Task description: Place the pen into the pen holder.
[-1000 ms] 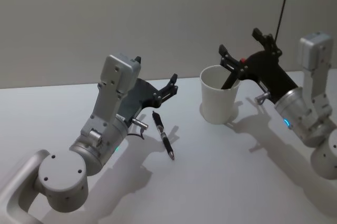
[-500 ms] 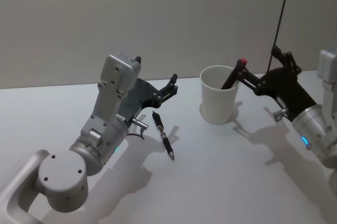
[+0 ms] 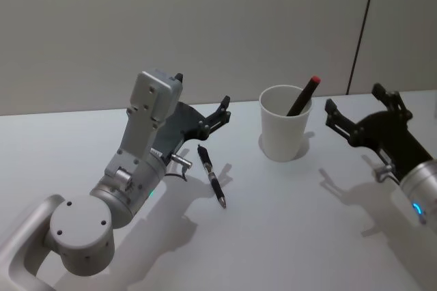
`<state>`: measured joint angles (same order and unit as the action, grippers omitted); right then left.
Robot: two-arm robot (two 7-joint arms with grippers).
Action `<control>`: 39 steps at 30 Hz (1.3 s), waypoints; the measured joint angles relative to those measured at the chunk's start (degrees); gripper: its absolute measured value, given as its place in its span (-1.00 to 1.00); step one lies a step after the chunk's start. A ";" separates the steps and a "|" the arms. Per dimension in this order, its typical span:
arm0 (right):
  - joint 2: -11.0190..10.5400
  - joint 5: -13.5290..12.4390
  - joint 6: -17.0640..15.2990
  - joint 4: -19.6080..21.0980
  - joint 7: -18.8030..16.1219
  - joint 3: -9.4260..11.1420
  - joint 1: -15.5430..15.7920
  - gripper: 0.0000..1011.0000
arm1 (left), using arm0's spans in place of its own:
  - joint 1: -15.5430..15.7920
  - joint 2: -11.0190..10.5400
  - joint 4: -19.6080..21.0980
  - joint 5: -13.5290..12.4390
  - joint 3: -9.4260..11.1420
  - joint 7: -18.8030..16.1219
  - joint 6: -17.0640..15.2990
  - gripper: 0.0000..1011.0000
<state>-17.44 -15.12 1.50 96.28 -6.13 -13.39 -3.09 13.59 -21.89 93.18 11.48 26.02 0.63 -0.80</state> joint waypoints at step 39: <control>-1.89 -1.39 -3.46 4.95 2.30 0.44 3.93 0.98 | -1.42 -0.86 2.44 3.58 -0.58 1.35 -4.34 0.98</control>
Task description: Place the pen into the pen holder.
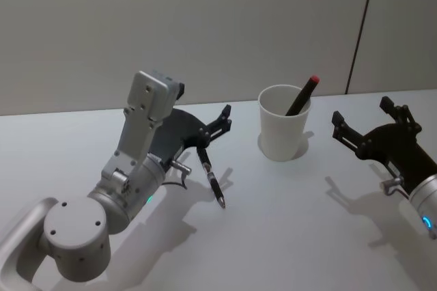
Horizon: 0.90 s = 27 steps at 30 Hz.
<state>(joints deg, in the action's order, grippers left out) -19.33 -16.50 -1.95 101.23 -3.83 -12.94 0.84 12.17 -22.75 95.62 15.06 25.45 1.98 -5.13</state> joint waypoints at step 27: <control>0.00 0.04 0.01 0.00 0.00 0.01 0.00 0.98 | -4.10 -1.18 4.56 4.74 0.37 -1.54 -11.21 0.98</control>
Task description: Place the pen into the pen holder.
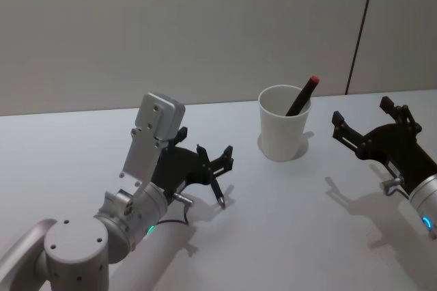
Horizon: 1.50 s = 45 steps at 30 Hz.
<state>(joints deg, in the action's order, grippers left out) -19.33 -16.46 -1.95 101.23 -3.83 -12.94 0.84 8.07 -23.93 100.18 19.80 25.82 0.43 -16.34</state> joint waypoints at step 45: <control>0.00 0.00 0.00 0.00 0.00 0.00 0.00 0.98 | 1.68 6.74 -7.76 7.04 -0.13 -6.97 -6.51 0.98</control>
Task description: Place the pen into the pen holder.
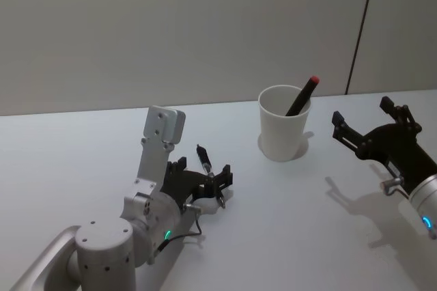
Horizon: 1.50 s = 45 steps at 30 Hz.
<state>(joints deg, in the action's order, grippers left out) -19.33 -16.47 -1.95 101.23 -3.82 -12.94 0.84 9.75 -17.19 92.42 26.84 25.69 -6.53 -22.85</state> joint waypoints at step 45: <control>0.00 0.00 0.00 0.00 0.00 0.00 0.00 0.98 | 1.01 2.99 -1.81 -6.79 1.17 -0.99 -5.20 0.98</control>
<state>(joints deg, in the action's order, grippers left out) -19.33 -16.46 -1.95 101.23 -3.82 -12.94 0.84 10.76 -14.20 90.61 20.05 26.87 -7.52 -28.05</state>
